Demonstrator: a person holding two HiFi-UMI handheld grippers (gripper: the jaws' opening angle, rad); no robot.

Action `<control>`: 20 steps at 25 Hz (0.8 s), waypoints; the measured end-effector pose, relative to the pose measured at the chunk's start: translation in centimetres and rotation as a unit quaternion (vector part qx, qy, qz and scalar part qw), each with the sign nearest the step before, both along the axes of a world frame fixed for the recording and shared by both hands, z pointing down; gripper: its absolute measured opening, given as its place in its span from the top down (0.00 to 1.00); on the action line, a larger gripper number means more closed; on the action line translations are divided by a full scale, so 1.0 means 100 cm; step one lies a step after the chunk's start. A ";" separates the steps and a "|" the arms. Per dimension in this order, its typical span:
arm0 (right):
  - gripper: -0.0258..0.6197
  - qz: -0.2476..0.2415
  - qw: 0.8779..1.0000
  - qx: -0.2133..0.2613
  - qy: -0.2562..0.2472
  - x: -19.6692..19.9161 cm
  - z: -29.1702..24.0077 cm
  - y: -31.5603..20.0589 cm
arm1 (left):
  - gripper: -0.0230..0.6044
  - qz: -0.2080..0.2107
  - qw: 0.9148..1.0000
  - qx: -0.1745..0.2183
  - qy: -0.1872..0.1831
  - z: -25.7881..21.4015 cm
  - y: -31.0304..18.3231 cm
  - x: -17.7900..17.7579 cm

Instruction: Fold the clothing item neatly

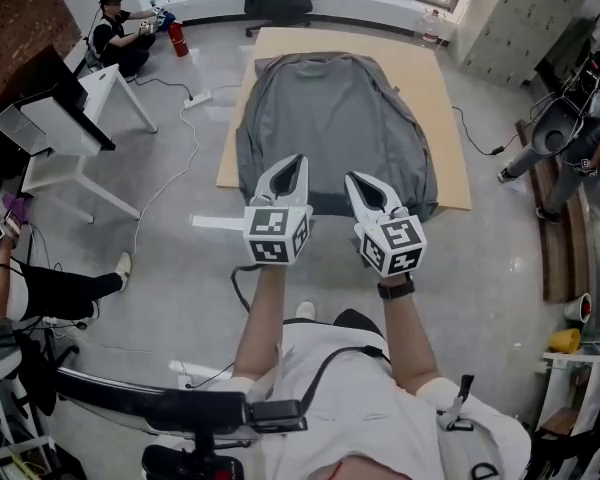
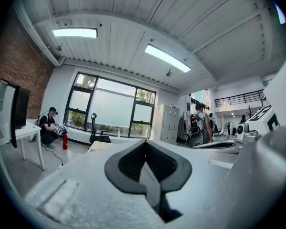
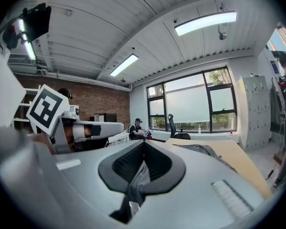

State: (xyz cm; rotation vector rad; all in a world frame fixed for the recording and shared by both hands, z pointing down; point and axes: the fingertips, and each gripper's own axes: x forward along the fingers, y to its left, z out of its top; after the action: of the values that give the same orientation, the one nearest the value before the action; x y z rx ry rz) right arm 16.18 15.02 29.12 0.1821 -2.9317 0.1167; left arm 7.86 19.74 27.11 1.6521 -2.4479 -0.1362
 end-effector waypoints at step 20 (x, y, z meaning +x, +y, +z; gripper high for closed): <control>0.96 0.039 0.999 -0.021 -0.023 -0.069 0.031 -0.240 | 0.96 0.065 0.997 -0.042 -0.009 0.032 -0.255 -0.073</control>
State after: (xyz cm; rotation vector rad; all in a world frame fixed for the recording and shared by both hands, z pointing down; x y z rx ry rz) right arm 9.32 -8.96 32.24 0.2903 -2.9650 0.1976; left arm 0.54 -5.74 30.30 1.7758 -2.3157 0.0006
